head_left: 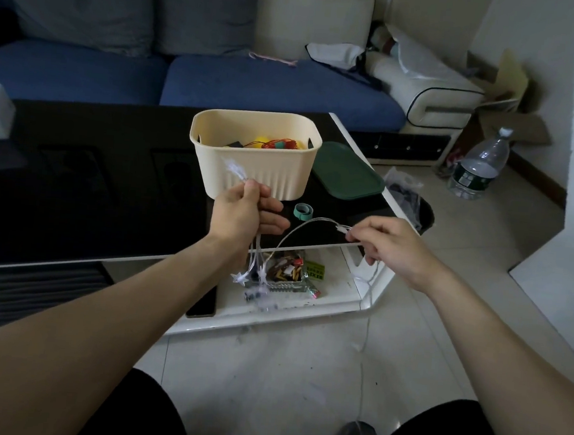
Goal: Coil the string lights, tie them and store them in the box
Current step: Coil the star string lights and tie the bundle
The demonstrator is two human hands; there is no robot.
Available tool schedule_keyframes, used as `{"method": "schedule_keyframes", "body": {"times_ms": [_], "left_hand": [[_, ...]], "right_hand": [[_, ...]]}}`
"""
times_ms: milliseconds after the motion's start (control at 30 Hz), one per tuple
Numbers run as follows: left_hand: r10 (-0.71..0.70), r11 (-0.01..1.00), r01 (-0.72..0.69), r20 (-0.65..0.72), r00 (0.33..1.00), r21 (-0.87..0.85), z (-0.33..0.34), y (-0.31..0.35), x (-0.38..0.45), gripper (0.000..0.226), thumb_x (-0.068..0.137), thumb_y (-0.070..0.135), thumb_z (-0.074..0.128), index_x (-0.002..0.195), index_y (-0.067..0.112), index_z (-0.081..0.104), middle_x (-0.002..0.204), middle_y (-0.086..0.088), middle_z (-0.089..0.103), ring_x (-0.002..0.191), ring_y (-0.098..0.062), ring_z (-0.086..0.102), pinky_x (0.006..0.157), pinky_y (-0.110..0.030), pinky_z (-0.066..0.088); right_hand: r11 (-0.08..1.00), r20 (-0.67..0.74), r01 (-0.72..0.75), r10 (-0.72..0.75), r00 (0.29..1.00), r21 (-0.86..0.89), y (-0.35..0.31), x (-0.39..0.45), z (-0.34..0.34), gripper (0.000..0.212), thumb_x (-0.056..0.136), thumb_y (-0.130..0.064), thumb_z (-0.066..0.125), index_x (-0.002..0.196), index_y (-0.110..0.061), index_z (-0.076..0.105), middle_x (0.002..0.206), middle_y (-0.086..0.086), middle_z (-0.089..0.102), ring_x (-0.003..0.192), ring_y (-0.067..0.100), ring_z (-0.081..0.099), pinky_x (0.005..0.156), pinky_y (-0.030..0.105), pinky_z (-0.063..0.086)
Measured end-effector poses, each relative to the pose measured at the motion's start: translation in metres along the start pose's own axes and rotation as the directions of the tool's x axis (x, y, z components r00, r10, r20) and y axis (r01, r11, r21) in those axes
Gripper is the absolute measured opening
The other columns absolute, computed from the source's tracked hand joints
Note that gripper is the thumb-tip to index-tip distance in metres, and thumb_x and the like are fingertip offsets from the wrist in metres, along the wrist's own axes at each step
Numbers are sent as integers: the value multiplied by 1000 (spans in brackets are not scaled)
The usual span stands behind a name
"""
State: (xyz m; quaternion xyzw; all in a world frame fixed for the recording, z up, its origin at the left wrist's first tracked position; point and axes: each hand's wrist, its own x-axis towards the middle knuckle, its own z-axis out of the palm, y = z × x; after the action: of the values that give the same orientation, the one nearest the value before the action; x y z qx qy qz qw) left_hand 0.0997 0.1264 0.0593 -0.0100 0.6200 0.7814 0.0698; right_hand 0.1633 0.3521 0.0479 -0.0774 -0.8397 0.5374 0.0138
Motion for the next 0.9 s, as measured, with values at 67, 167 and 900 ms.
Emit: {"method": "schedule_keyframes", "body": {"times_ms": [67, 167, 900], "left_hand": [[-1, 1000, 1, -3, 1000, 14, 3, -2, -3, 35, 108, 26, 32, 90, 6, 54, 73, -10, 68, 66, -28, 72, 62, -35, 61], [2, 998, -5, 48, 999, 70, 8, -7, -10, 35, 108, 23, 34, 87, 6, 56, 85, -16, 72, 82, -29, 74, 77, -39, 61], [-122, 990, 98, 277, 953, 99, 11, -5, -19, 38, 108, 19, 33, 93, -4, 59, 66, -14, 60, 46, -24, 53, 51, -33, 46]], "right_hand": [[995, 25, 52, -54, 998, 89, -9, -1, 3, 24, 89, -11, 61, 67, -7, 70, 51, 4, 38, 52, 14, 36, 57, 26, 35], [981, 27, 138, -143, 989, 138, -20, -5, 11, 23, 79, -17, 59, 62, -5, 67, 54, 9, 38, 52, 12, 36, 55, 23, 34], [907, -274, 395, -346, 897, 147, -24, -5, 72, 14, 90, -9, 73, 101, -16, 78, 93, 0, 74, 71, 0, 67, 63, 11, 48]]}}
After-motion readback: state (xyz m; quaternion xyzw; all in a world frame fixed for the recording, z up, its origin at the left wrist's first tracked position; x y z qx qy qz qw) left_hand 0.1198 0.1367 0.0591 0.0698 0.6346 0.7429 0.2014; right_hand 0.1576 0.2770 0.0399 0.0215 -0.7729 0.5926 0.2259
